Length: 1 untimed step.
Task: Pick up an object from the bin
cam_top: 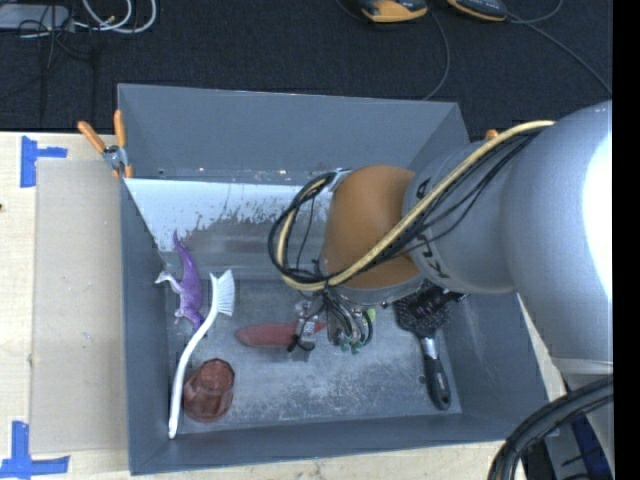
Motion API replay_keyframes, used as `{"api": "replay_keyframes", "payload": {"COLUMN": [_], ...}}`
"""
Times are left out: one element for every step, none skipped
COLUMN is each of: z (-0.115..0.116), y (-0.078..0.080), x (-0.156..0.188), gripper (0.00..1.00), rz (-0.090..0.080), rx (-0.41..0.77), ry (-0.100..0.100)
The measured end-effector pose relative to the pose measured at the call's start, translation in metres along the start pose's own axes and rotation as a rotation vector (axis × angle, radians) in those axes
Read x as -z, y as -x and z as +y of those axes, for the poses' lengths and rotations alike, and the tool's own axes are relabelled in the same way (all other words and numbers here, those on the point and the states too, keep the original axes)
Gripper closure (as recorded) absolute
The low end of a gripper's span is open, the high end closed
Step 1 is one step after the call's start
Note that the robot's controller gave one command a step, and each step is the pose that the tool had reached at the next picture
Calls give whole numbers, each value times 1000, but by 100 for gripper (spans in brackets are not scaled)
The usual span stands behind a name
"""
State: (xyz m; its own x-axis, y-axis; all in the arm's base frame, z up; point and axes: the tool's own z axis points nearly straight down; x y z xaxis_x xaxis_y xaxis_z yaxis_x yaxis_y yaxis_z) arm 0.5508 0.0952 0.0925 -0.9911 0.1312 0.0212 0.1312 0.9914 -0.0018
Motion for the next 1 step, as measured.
{"api": "replay_keyframes", "payload": {"z": [1], "y": [3], "x": [17], "gripper": [100], "rz": [-12], "rx": [1], "ry": [3]}}
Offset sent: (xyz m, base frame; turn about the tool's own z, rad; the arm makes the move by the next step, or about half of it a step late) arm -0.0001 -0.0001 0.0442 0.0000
